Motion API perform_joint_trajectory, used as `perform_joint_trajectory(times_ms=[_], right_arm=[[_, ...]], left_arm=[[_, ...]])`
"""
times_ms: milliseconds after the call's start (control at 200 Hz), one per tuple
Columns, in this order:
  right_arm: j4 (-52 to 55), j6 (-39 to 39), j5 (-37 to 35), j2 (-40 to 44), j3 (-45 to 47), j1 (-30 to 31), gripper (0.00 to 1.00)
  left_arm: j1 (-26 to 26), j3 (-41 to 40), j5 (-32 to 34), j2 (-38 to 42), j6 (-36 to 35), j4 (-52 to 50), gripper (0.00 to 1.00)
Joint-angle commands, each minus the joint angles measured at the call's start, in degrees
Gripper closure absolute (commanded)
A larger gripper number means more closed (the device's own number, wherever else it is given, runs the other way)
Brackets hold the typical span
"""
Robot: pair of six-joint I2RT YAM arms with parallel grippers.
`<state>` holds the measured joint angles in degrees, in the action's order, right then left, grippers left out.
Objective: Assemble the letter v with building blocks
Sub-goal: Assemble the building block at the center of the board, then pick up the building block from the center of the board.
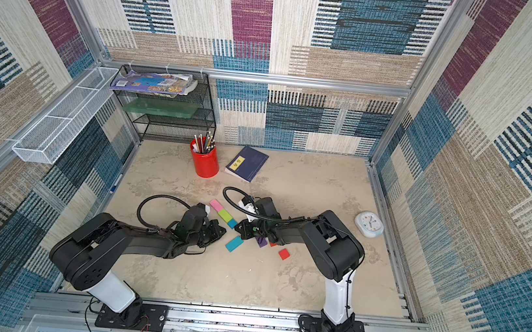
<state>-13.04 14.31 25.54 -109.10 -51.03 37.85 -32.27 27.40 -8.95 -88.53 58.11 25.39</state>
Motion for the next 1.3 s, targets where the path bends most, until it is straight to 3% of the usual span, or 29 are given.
perform_joint_trajectory(times_ms=[0,155,250,340,411,436,526,696,1297], right_arm=[[5.7,-3.5,-4.8,4.2,1.2,1.4,0.91],[11.3,-7.9,-11.9,12.1,1.4,4.2,0.61],[16.4,-9.6,-16.0,14.8,0.6,5.9,0.35],[19.8,-10.0,-19.3,16.2,0.8,7.3,0.18],[20.1,-10.0,-21.8,17.6,2.3,8.6,0.0],[19.9,-10.0,-22.6,18.1,2.9,9.1,0.04],[19.6,-10.4,-25.1,18.7,3.9,10.9,0.05],[19.4,-10.9,-27.0,16.7,2.8,13.3,0.05],[17.4,-10.1,-28.2,10.6,0.5,15.4,0.05]], left_arm=[[0.0,-0.4,3.2,5.7,-5.0,-4.7,1.0],[0.1,-1.2,10.3,21.3,-12.0,-17.8,0.96],[0.3,-2.2,15.3,31.0,-14.9,-25.8,0.71],[1.2,-3.0,18.1,38.1,-15.8,-33.0,0.37],[2.7,-3.7,17.7,42.0,-15.6,-36.8,0.22],[3.3,-4.0,16.8,43.0,-15.5,-37.6,0.2],[5.8,-4.5,11.2,44.3,-15.8,-38.6,0.18],[8.5,-3.6,2.6,40.2,-15.7,-39.3,0.18],[8.9,-3.5,-1.8,33.6,-16.1,-38.8,0.18]])
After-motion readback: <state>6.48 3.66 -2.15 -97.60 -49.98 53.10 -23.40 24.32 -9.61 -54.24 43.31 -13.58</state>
